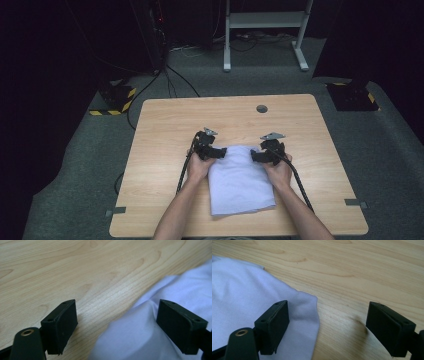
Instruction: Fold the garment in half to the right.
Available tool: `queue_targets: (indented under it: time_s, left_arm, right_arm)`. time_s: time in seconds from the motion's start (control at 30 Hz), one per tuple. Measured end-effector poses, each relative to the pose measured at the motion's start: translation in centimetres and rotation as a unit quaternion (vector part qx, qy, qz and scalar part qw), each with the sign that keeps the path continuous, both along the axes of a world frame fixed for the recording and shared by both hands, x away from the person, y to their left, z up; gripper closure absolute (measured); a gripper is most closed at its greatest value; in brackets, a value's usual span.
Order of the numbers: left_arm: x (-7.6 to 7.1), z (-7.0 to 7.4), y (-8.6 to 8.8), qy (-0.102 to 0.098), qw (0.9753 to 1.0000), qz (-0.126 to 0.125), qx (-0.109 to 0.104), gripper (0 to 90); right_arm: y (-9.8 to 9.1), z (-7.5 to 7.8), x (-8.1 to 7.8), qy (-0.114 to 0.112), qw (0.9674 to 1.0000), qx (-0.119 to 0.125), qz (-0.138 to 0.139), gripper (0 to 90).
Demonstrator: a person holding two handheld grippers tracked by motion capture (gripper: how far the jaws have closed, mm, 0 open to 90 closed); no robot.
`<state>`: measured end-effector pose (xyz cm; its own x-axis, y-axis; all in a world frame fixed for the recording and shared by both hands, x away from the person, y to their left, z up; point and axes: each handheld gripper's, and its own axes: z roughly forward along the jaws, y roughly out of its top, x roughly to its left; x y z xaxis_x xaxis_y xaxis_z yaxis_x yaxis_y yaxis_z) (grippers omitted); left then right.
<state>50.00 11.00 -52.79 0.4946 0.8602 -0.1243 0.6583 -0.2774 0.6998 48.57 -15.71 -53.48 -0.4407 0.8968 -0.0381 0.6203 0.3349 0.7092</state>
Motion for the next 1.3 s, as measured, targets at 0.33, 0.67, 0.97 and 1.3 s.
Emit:
queue_targets:
  time_s: [0.33,0.67,0.97,1.3]
  left_arm:
    - [-3.3,1.7,3.2,-0.024,0.9989,0.033,-0.024,19.0]
    - [-3.6,1.1,3.7,-0.016,0.9988,0.025,-0.04,18.5]
    - [-5.0,0.8,2.3,-0.015,0.9995,0.003,-0.029,17.2]
    - [-6.1,0.8,3.4,-0.018,0.9988,0.005,-0.045,17.0]
  right_arm:
    - [0.8,1.3,-1.3,-0.017,0.9994,0.014,0.027,16.9]
    - [0.2,0.6,-1.1,0.009,0.9995,-0.024,0.02,16.1]
    - [1.1,0.9,-2.7,0.0,0.9983,0.017,0.055,16.4]
    - [-1.7,0.2,-3.8,0.009,0.9991,0.013,0.039,16.1]
